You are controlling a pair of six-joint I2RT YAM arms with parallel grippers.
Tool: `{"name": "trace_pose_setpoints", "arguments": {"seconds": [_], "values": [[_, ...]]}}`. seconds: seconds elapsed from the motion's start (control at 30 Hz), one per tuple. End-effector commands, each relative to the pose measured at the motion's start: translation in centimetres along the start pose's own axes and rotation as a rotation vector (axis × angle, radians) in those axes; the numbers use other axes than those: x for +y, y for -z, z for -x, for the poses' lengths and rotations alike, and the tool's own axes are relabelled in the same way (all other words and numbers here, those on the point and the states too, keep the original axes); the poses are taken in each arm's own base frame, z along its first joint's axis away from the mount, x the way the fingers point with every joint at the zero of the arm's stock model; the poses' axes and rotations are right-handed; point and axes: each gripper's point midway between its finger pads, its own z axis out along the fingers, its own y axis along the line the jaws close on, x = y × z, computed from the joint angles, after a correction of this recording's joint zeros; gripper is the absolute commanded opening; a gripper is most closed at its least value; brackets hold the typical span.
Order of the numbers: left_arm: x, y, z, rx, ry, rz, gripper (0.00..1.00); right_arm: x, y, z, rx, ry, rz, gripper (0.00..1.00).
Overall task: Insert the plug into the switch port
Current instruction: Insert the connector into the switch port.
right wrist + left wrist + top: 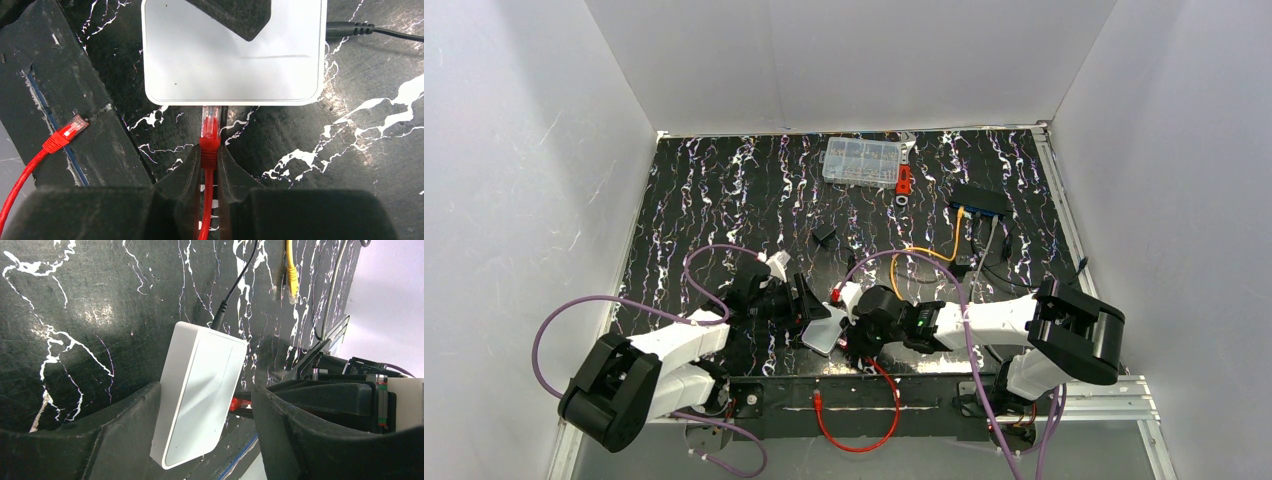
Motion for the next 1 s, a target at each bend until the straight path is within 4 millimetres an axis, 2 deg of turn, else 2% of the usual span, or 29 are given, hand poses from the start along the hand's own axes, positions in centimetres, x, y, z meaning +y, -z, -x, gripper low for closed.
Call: {"name": "trace_pose_setpoints", "arguments": {"seconds": [0.0,0.63,0.97], "values": [[1.3,0.2,-1.5,0.044,0.021,0.037,0.64,1.2,-0.1,2.8,-0.071,0.0,0.03,0.01],[1.3,0.2,-2.0,0.061,0.025,0.023,0.59,1.3,-0.2,3.4,-0.086,0.002,0.019,0.01],[1.8,0.4,-3.1,0.087,0.027,0.017,0.5,1.1,-0.2,4.0,-0.098,0.006,0.006,0.01]]}}
